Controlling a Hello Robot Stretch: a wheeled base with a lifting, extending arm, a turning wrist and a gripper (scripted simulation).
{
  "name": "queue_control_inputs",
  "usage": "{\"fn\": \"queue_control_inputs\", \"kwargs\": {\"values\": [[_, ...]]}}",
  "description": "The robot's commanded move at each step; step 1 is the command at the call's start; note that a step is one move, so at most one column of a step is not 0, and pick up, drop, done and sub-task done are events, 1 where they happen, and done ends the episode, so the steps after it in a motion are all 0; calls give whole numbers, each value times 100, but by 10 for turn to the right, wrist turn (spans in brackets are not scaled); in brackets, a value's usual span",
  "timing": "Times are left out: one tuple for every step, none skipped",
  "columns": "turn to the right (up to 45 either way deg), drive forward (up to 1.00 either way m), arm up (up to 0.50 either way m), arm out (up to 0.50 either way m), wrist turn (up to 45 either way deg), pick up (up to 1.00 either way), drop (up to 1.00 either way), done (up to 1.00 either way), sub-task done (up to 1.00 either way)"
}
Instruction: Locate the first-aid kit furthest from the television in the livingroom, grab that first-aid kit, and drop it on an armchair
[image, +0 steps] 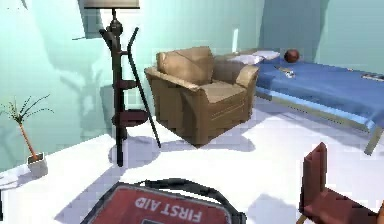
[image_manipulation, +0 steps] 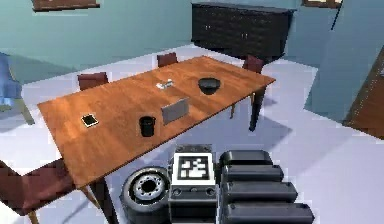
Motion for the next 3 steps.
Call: {"fn": "queue_control_inputs", "kwargs": {"values": [[0,100,0,0,0,0,0,0,0],[120,0,0,0,0,0,0,0,0],[0,25,0,0,0,0,0,0,0]]}}
